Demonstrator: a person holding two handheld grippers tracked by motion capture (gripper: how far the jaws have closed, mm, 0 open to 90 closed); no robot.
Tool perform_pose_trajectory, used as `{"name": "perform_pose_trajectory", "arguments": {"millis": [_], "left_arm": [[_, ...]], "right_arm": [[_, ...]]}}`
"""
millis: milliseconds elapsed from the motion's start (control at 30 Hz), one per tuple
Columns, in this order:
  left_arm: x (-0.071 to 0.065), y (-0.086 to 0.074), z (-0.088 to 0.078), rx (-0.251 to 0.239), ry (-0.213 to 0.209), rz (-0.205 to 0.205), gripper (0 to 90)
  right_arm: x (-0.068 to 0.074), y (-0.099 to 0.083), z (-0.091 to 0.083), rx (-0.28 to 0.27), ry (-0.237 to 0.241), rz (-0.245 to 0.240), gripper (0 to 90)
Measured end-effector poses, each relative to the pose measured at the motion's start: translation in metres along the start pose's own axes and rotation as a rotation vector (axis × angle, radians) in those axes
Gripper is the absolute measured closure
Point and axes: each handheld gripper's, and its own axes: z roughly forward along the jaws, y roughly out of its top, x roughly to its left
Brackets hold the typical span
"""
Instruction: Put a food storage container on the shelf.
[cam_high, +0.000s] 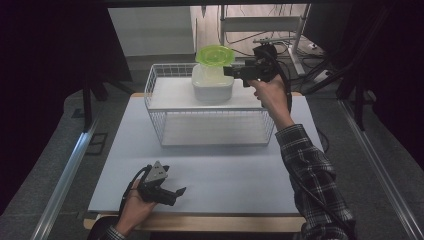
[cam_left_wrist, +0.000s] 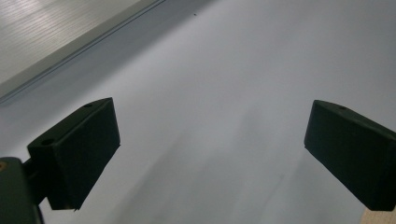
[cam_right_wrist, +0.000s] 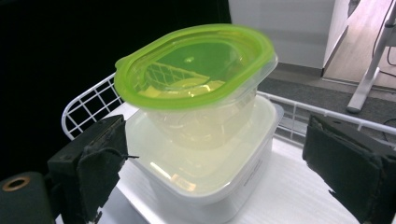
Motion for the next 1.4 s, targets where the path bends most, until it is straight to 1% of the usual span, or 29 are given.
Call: {"name": "perform_pose_trajectory", "arguments": {"millis": [267, 367, 733, 967, 1267, 1400], "left_arm": [[0.0, 0.0, 0.0, -0.001, -0.002, -0.003, 3.1], [0.0, 0.0, 0.0, 0.0, -0.003, -0.003, 3.1], [0.0, 0.0, 0.0, -0.004, -0.005, -0.007, 3.1], [0.001, 0.0, 0.0, -0.015, -0.011, -0.017, 3.1], [0.001, 0.0, 0.0, -0.016, -0.016, -0.018, 3.1], [0.001, 0.0, -0.001, -0.019, -0.018, -0.02, 3.1]], "right_arm": [[0.0, -0.007, -0.002, 0.003, 0.004, -0.006, 6.9], [0.0, -0.01, -0.002, 0.008, 0.0, -0.021, 7.0], [0.003, -0.021, -0.005, 0.015, 0.001, -0.046, 6.9], [0.001, -0.028, -0.009, 0.014, 0.004, -0.044, 7.0], [-0.001, -0.038, -0.013, 0.023, 0.009, -0.032, 7.0], [-0.001, -0.042, -0.014, 0.026, 0.011, -0.034, 7.0]]}}
